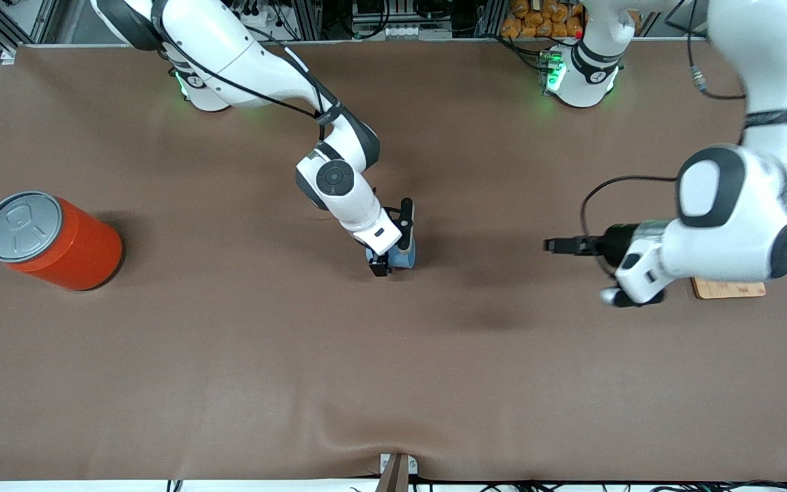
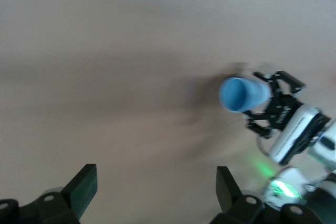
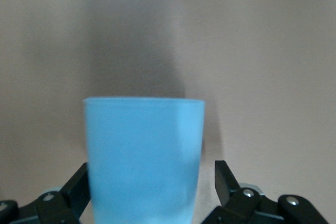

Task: Flip cup
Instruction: 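Lift the blue cup and carry it toward the table middle with the right gripper, then set the cup down on its side while the left gripper approaches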

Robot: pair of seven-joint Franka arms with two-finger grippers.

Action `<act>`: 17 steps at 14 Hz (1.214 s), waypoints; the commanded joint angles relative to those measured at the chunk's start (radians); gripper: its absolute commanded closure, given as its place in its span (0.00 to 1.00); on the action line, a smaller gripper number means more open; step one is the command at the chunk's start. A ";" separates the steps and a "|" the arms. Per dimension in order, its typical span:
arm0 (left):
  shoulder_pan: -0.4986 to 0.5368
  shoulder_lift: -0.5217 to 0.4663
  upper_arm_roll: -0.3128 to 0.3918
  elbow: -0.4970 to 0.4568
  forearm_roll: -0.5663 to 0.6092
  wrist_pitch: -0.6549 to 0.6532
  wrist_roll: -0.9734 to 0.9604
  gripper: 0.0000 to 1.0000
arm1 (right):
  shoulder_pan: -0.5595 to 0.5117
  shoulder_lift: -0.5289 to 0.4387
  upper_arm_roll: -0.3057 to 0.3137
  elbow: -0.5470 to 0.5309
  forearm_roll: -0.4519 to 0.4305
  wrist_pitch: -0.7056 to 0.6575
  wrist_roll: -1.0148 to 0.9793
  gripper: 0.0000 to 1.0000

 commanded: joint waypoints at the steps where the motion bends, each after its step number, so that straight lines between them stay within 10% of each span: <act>1: -0.028 0.074 0.001 0.029 -0.150 0.030 0.009 0.00 | -0.007 -0.133 0.000 -0.018 0.000 -0.133 0.000 0.00; 8: -0.118 0.189 0.001 0.029 -0.308 0.104 0.012 0.00 | -0.133 -0.409 0.000 -0.004 0.028 -0.600 0.318 0.00; 15: -0.218 0.330 0.000 0.093 -0.615 0.320 0.324 0.00 | -0.481 -0.624 -0.015 0.002 0.028 -0.916 0.453 0.00; 17: -0.230 0.384 0.000 0.125 -0.727 0.325 0.492 0.00 | -0.446 -0.640 -0.174 0.072 0.025 -1.026 0.501 0.00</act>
